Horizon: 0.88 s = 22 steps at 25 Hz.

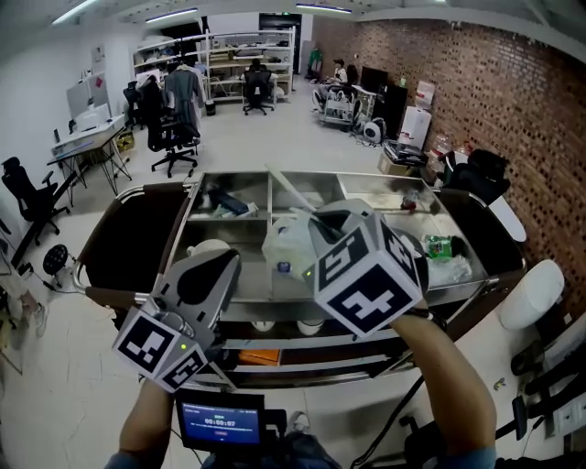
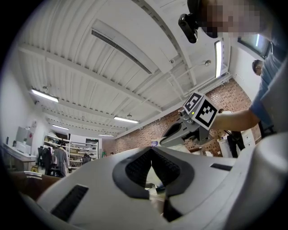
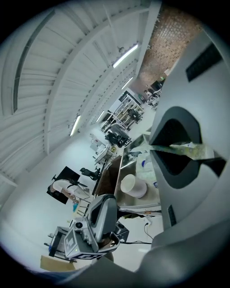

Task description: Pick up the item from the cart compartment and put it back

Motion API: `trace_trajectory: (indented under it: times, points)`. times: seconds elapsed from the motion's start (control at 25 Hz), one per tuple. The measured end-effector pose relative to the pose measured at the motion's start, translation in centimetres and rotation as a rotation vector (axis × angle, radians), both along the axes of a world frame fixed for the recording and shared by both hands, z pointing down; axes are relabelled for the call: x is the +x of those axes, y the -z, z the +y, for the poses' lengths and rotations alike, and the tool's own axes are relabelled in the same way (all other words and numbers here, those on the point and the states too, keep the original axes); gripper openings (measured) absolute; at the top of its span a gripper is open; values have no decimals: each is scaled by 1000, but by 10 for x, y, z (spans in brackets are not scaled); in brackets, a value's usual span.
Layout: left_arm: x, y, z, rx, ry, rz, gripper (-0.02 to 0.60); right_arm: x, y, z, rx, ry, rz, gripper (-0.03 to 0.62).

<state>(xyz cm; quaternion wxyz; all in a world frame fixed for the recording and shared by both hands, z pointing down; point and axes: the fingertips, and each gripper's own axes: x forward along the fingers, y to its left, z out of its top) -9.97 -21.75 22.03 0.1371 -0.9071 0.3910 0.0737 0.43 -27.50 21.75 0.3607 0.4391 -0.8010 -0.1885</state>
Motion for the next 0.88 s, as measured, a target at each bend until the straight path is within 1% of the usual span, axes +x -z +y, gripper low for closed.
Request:
trace_trajectory:
  times: [0.12,0.36,0.44,0.6,0.76,0.88]
  points:
    - [-16,-5,17,-10,20,28,14,-4,14,26,46,13,-15,0]
    - [-38,-20,53,-26,49,41,14,-11,23,82,114,37,-53,0]
    - [-44,-27,67,-35,54,46,14,-15,22,105,131,47,-65,0]
    - [-52,-43,90,-57,52,34,14,-17,14,149,149,47,-102,0]
    - [-67,-52,100,-85,90,42,14,-21,-1,177,159,46,-167,0]
    - [-71,-55,110,-106,94,42,14,-21,-13,193,159,41,-217,0]
